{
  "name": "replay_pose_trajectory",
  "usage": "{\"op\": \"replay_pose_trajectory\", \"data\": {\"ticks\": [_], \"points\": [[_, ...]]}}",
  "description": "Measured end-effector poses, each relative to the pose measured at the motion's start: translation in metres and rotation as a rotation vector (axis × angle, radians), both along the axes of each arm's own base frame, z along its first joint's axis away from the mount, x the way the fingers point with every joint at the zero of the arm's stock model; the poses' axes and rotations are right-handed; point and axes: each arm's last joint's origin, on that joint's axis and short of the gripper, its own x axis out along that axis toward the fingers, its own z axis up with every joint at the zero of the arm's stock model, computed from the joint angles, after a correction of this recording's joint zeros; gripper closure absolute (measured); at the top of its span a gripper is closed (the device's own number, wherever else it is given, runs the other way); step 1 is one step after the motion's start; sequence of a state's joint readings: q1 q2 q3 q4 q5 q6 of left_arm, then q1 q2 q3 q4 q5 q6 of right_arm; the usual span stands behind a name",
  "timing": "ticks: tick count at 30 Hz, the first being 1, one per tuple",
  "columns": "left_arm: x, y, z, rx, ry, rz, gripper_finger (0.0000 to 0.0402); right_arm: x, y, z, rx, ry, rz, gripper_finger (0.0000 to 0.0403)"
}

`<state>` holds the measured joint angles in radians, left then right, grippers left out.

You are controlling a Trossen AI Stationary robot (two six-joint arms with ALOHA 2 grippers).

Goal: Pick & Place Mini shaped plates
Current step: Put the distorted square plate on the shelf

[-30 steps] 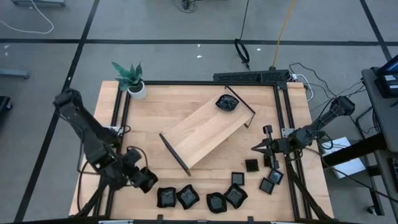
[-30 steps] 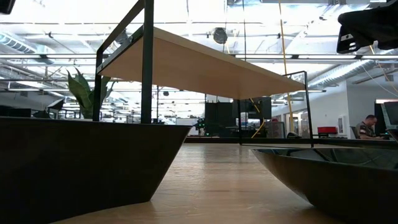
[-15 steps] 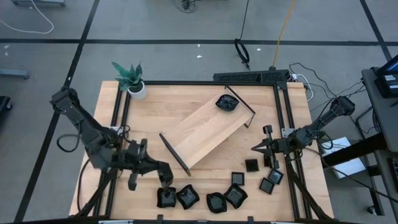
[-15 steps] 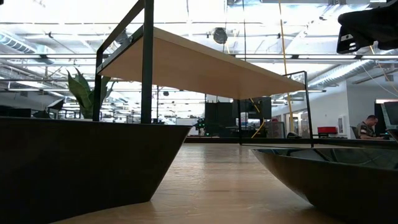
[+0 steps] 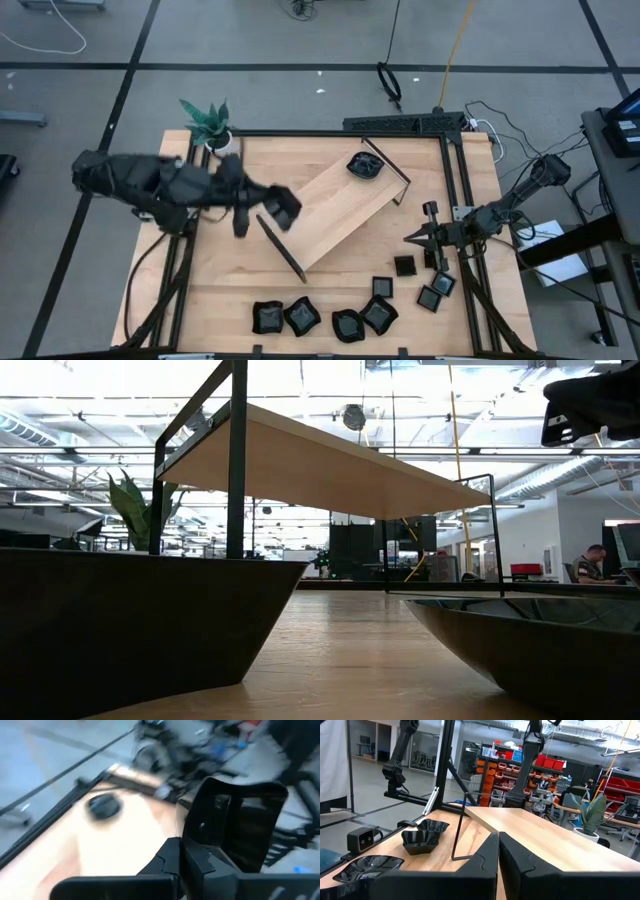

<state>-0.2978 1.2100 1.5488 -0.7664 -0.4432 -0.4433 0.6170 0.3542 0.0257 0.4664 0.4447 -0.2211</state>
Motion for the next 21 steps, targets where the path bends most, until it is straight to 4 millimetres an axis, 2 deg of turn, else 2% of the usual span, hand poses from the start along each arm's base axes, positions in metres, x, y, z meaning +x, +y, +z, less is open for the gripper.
{"op": "replay_pose_trajectory", "data": {"ticks": [3, 8, 14, 21], "points": [[0.005, 0.018, -0.002, -0.029, 0.133, 0.101, 0.04, 0.0, 0.0, 0.0, -0.001, 0.001, 0.0, 0.0403], [0.025, 0.039, -0.031, -0.112, 0.348, 0.188, 0.0399, 0.0, 0.0, -0.001, -0.004, 0.005, 0.0, 0.0403], [0.06, 0.047, -0.068, -0.188, 0.563, 0.12, 0.0399, 0.0, 0.0, -0.001, -0.004, 0.006, 0.0, 0.0403], [0.08, 0.053, -0.108, -0.211, 0.837, 0.158, 0.0399, 0.0, 0.0, -0.001, -0.004, 0.006, 0.0, 0.0403]]}}
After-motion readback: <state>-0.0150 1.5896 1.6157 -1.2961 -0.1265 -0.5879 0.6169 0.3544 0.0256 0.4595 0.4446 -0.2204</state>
